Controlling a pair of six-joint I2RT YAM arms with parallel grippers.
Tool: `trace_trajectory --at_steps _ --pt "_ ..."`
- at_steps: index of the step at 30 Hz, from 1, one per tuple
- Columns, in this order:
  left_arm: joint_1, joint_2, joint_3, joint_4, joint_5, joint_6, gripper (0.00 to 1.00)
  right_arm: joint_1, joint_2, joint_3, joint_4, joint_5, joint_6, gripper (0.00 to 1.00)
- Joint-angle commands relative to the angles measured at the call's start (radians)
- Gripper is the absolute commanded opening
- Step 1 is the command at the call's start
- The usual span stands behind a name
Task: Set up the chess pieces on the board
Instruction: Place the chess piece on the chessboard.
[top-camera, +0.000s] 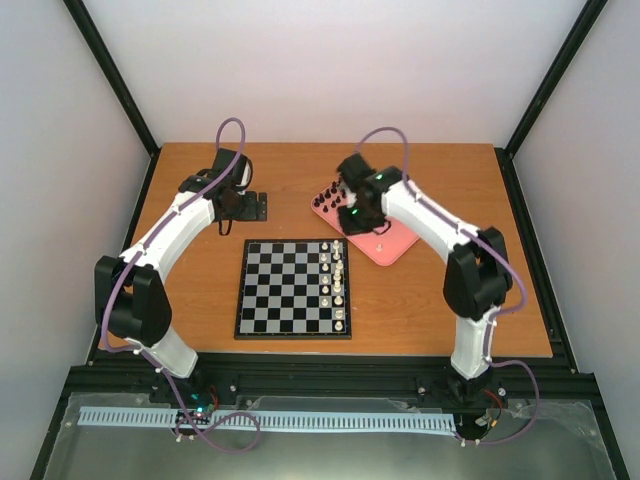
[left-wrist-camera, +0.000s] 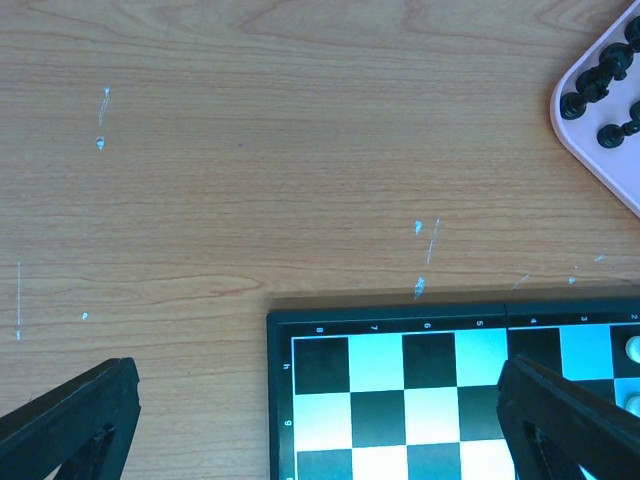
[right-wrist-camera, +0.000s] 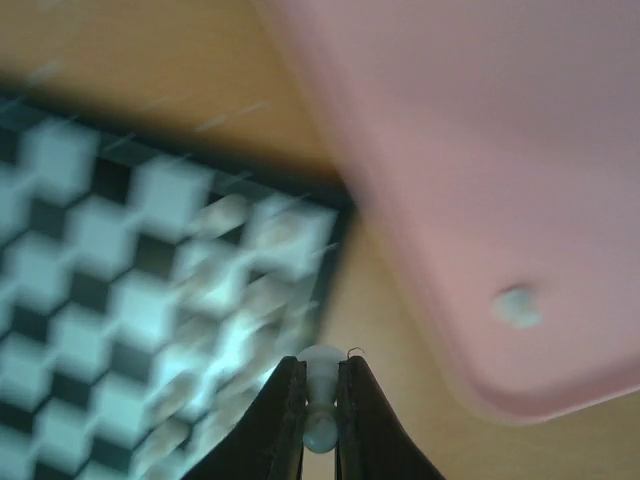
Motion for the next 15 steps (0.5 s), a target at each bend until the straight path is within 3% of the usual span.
trace_trajectory --at_steps 1,7,15 --pt "0.001 -0.011 0.042 -0.006 -0.030 0.007 1.00 0.214 -0.153 -0.097 -0.052 -0.032 0.005 0.03" --pt "0.001 -0.019 0.056 -0.013 -0.053 -0.007 1.00 0.415 -0.236 -0.217 -0.021 0.011 0.087 0.03" --pt "0.001 -0.053 0.038 -0.003 -0.020 -0.045 1.00 0.556 -0.240 -0.315 0.035 0.069 0.100 0.03"
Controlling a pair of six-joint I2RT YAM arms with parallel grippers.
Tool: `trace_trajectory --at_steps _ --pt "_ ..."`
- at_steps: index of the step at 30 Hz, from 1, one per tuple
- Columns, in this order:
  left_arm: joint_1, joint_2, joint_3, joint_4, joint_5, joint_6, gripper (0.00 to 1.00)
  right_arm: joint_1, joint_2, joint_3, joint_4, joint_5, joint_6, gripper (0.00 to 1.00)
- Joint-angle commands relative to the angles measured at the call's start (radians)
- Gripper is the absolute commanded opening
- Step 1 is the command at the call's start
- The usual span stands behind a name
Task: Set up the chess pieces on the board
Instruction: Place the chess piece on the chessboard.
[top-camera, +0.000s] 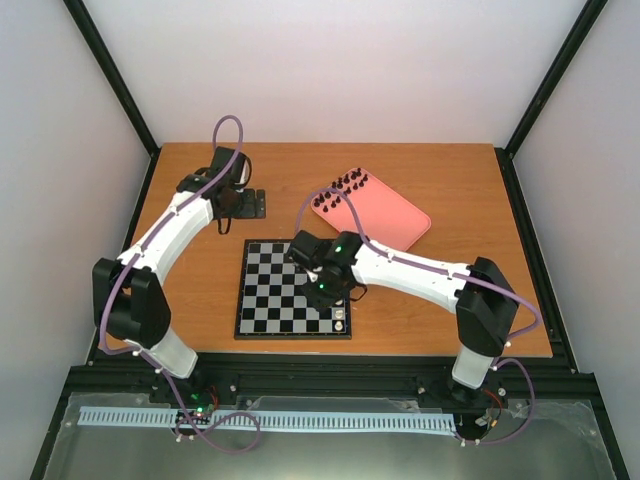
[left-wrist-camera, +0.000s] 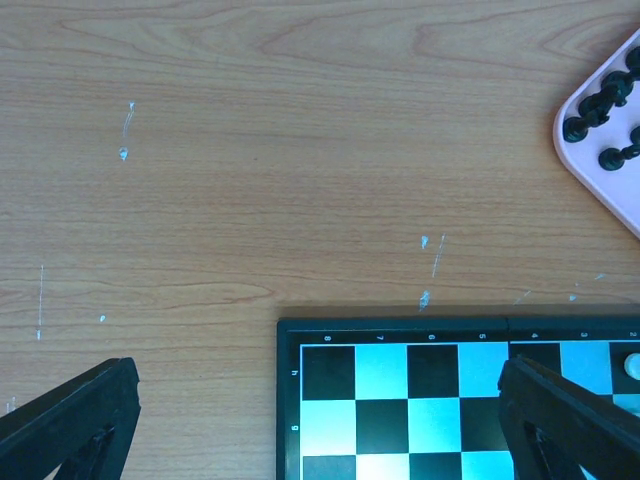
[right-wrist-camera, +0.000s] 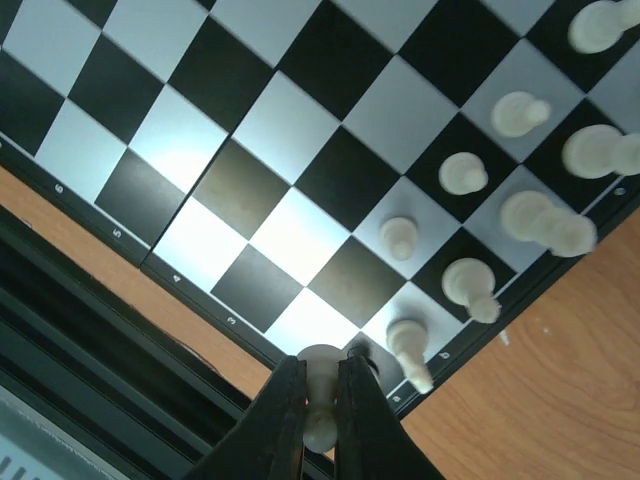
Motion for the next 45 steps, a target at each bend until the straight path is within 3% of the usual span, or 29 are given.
trace_trajectory --at_steps 1,24,45 --pt "0.001 -0.050 0.024 -0.001 0.014 -0.028 1.00 0.055 -0.008 -0.030 0.038 0.056 0.029 0.03" --pt "0.001 -0.086 -0.038 0.022 0.004 -0.027 1.00 0.087 0.076 -0.103 0.113 0.056 0.053 0.03" --pt "0.001 -0.076 -0.040 0.023 -0.007 -0.024 1.00 0.032 0.106 -0.124 0.148 0.037 0.042 0.03"
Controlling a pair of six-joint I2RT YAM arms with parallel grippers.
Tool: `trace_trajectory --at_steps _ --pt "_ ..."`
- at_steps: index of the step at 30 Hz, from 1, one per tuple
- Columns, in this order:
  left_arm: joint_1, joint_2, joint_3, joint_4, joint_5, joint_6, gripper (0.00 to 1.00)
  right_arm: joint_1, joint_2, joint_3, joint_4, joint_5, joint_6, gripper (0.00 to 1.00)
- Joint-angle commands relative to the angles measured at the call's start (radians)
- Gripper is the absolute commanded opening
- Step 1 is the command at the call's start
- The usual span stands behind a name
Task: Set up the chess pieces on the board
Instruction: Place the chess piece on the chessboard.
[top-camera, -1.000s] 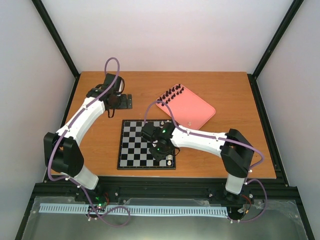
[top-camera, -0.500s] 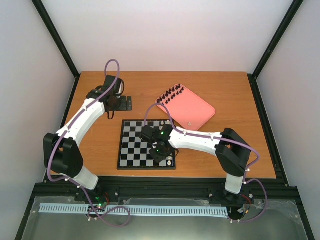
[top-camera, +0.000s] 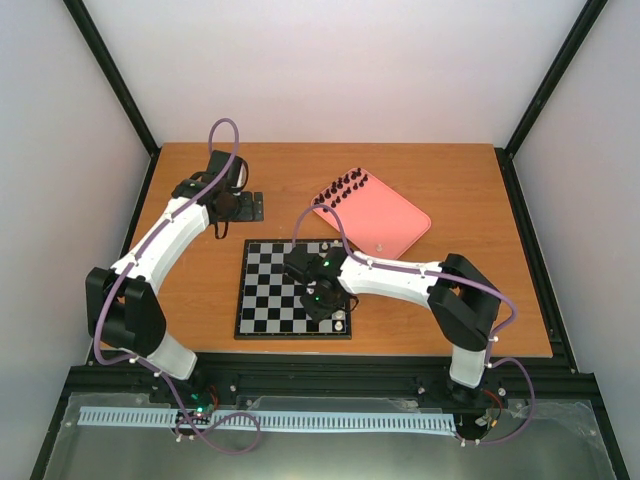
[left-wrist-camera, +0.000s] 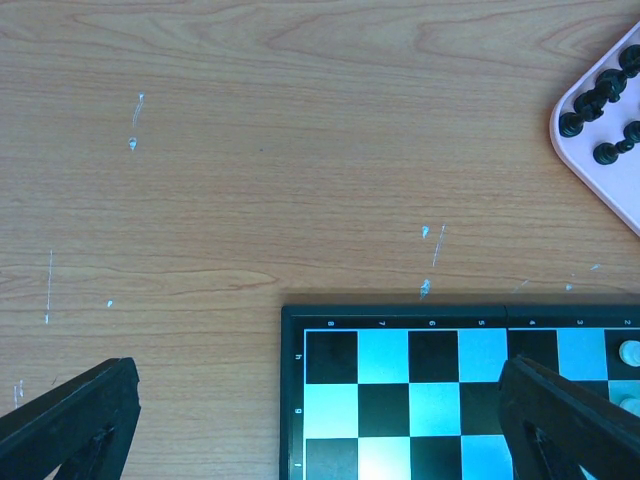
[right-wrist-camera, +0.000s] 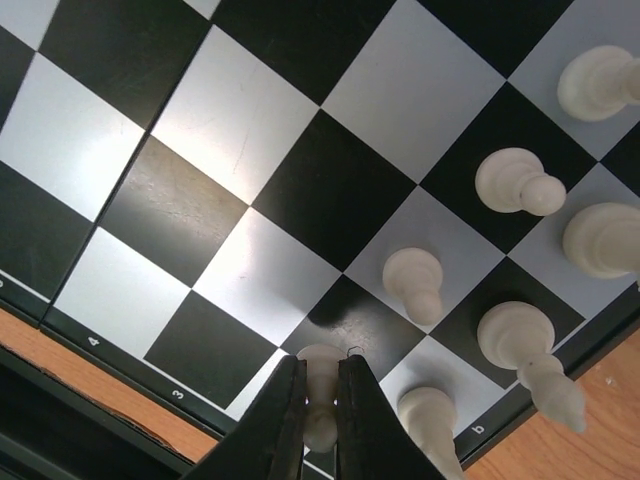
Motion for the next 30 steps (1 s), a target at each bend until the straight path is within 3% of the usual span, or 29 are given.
trace_trajectory --at_steps 1,23,30 --pt "0.000 -0.013 0.005 0.017 -0.011 -0.012 1.00 -0.016 0.013 -0.019 0.019 -0.009 -0.006 0.03" --pt "0.001 0.001 -0.004 0.022 -0.011 -0.014 1.00 -0.036 0.036 -0.042 0.031 -0.025 -0.016 0.04" --pt "0.001 0.007 -0.001 0.022 -0.010 -0.013 1.00 -0.037 0.034 -0.040 0.036 -0.045 -0.036 0.15"
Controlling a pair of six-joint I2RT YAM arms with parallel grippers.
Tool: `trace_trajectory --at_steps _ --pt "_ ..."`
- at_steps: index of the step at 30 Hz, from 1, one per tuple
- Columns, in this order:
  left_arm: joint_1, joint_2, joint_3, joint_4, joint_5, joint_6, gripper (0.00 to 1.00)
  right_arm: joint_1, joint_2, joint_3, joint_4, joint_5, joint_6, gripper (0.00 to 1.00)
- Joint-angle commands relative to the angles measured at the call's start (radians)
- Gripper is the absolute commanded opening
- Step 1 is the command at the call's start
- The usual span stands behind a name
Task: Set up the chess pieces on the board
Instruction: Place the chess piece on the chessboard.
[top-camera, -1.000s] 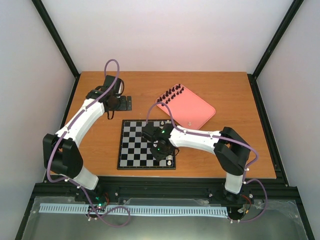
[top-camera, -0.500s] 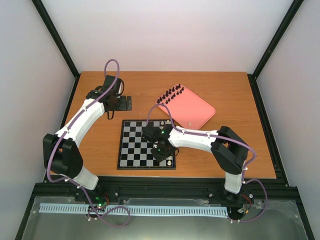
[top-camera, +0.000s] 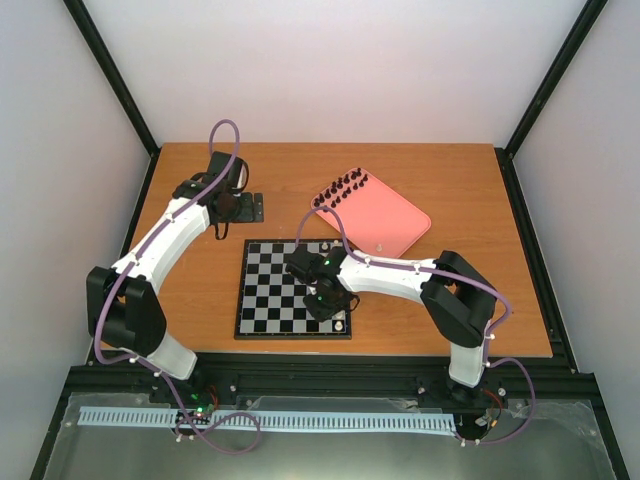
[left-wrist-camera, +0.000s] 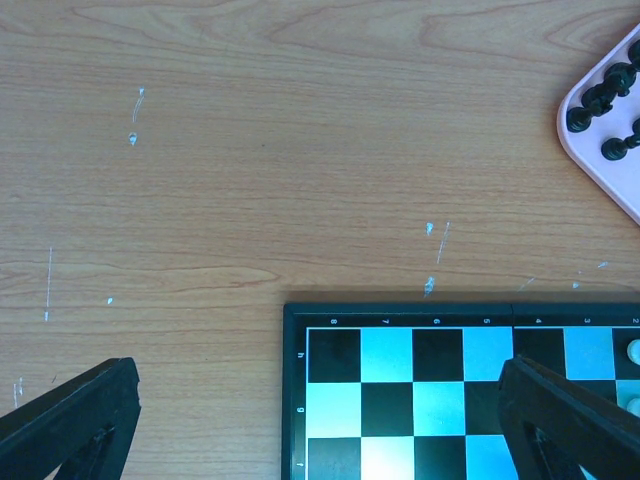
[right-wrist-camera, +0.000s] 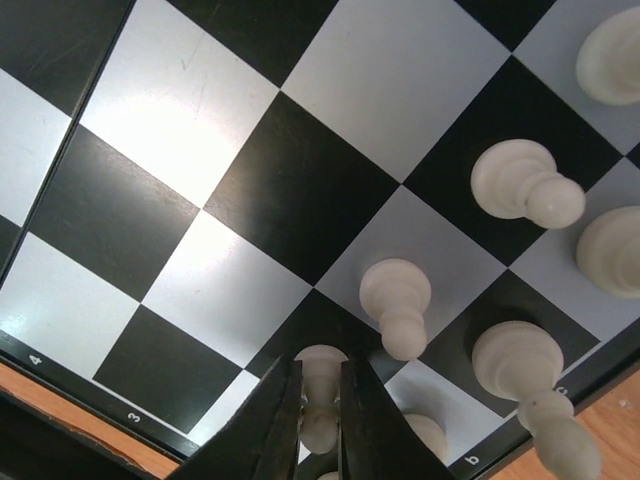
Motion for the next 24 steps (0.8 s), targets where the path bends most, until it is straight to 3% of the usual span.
trace_trajectory --at_steps 1,5,13,24 --pt "0.001 0.007 0.008 0.017 -0.007 -0.013 1.00 -0.005 0.004 -0.011 0.014 -0.018 -0.016 0.16" --pt "0.001 0.006 0.006 0.017 -0.007 -0.015 1.00 -0.005 -0.001 -0.012 0.012 -0.028 -0.022 0.21" --pt "0.001 0.010 0.009 0.017 -0.007 -0.014 1.00 -0.002 -0.024 0.015 -0.016 -0.026 -0.029 0.22" --pt "0.001 0.013 0.010 0.025 0.002 -0.020 1.00 0.000 -0.092 0.165 -0.165 -0.014 -0.060 0.38"
